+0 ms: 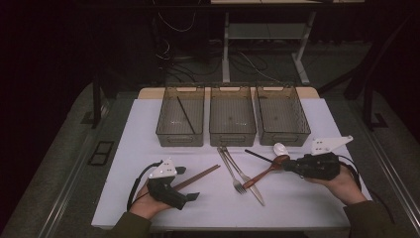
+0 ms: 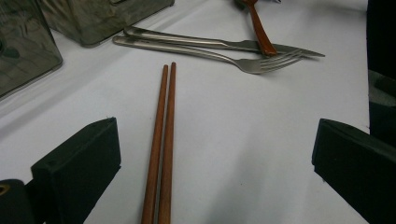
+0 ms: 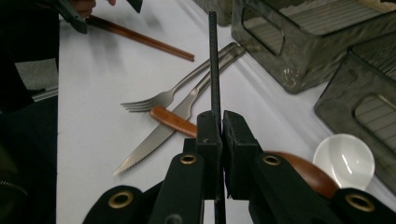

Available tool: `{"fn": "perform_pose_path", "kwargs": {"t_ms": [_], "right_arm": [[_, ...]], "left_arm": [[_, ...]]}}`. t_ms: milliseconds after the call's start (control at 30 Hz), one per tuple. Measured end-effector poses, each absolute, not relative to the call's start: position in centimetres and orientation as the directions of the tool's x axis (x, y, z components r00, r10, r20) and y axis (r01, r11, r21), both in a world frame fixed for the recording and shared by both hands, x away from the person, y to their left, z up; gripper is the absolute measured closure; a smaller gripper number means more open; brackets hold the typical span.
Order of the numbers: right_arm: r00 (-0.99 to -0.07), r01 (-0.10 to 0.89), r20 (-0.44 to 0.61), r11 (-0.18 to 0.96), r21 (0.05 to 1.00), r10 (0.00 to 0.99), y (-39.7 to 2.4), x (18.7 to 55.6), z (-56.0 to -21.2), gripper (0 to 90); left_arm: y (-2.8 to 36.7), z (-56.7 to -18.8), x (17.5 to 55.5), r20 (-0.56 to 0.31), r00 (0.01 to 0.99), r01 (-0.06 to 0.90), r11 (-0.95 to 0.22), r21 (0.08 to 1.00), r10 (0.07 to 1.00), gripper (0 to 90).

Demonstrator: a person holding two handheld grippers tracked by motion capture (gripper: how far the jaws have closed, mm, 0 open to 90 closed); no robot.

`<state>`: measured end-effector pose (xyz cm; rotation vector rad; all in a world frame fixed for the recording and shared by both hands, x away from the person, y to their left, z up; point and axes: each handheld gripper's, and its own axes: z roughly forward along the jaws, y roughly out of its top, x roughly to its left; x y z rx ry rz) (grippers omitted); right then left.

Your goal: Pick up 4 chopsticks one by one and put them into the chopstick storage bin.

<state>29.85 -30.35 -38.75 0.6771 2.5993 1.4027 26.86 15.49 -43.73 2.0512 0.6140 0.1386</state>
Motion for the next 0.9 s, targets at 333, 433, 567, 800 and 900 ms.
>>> {"fn": "perform_pose_path", "kwargs": {"t_ms": [333,433,567,800,900], "right_arm": [[-0.889,0.334,0.109,0.466,0.819,0.445,-28.3,31.3,-38.4,85.6],[-0.883,0.34,0.114,0.454,0.824,0.456,-28.0,31.7,-38.2,85.6],[-0.876,0.351,0.117,0.452,0.82,0.469,-27.4,32.3,-38.1,85.6],[-0.869,0.358,0.116,0.449,0.819,0.482,-26.2,33.2,-37.8,85.6],[-0.867,0.357,0.113,0.448,0.819,0.485,-25.5,33.5,-37.6,85.6]], "left_arm": [[15.5,-43.8,26.9,-0.148,0.867,0.369,-0.414,0.832,0.476,0.2],[15.5,-43.7,26.9,-0.148,0.867,0.369,-0.414,0.832,0.476,0.1],[15.4,-43.7,26.9,-0.147,0.867,0.369,-0.415,0.832,0.476,0.2],[15.4,-43.7,26.8,-0.146,0.868,0.367,-0.415,0.832,0.474,0.2],[15.3,-43.7,26.8,-0.144,0.869,0.364,-0.415,0.834,0.473,0.2]]}}
